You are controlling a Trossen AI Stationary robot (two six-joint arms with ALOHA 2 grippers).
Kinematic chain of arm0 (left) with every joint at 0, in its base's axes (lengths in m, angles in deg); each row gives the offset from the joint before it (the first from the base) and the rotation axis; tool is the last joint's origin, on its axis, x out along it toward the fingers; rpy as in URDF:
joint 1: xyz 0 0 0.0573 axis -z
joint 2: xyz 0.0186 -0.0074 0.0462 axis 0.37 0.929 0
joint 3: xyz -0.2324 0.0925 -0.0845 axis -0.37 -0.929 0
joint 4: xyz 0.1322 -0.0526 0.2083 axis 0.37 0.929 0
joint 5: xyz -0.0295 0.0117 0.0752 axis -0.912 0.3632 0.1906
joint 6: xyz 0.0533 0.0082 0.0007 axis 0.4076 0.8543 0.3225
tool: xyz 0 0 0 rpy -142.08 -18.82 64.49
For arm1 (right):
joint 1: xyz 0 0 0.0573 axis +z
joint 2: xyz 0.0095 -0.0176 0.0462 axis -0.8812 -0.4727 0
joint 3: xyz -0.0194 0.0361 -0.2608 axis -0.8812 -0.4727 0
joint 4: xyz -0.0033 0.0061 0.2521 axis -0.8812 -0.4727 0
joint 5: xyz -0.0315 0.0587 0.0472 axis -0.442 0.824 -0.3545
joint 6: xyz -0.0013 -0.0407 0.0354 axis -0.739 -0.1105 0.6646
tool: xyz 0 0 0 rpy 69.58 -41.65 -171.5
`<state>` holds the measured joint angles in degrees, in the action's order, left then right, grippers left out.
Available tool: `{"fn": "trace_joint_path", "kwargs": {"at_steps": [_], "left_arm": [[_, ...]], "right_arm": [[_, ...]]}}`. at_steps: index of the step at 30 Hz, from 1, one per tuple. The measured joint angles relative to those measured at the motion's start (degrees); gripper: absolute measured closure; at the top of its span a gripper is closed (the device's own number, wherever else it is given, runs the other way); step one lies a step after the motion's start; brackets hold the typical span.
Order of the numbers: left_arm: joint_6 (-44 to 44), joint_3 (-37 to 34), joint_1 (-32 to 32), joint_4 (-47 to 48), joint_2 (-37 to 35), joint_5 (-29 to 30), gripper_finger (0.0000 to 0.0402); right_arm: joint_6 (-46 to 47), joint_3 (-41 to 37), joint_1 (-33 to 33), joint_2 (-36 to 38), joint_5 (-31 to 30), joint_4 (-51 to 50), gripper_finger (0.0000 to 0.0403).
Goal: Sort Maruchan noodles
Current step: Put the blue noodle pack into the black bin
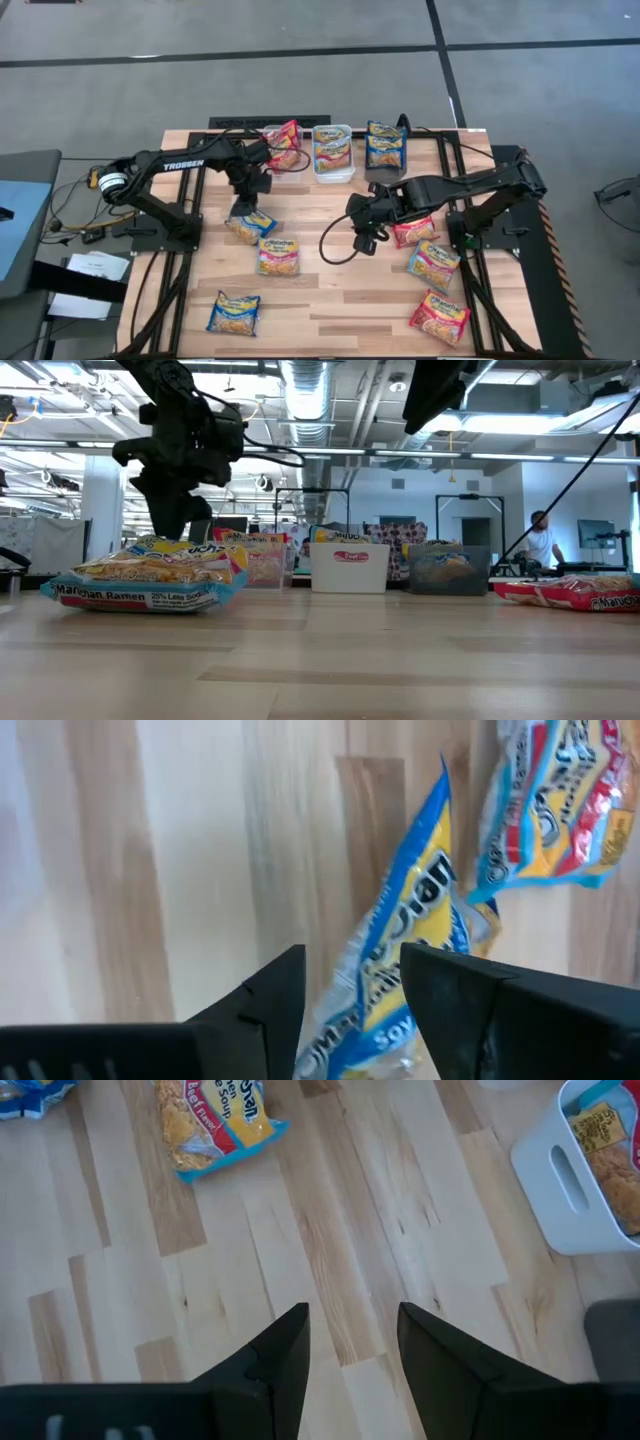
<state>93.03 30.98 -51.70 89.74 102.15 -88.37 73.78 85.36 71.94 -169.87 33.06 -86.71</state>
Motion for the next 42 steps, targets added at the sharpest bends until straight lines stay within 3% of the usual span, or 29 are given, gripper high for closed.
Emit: {"fn": "trace_joint_path", "kwargs": {"at_steps": [7, 15, 26, 30, 36, 42], "left_arm": [[0.21, 0.0, -0.23, 0.29, 0.83, -3.21, 0.025], [0.6, 0.0, 0.38, 3.19, 9.26, -6.14, 0.025], [1.5, 0.04, 2.31, 5.47, 12.8, -9.11, 0.0253], [2.67, 0.04, 3.13, 6.98, 13.7, -9.27, 0.0288], [2.57, 0.04, 3.38, 6.94, 14.12, -8.71, 0.0388], [1.68, 0.04, 3.22, 8.68, 14.12, -7.26, 0.0401]], "right_arm": [[0.01, 0.0, -0.01, 0.0, 0.0, 0.01, 0.0227], [-0.01, 0.0, -0.01, 0.0, 1.09, -0.08, 0.0227], [-0.03, 0.0, -0.02, 0.0, 1.11, -0.5, 0.0227], [-0.03, 0.0, 0.0, 0.0, 1.11, -0.78, 0.0227], [-0.01, 0.0, -0.02, -0.02, 1.13, -1.11, 0.0227], [-0.01, 0.0, -0.02, -0.02, 1.11, -1.09, 0.0241]]}}
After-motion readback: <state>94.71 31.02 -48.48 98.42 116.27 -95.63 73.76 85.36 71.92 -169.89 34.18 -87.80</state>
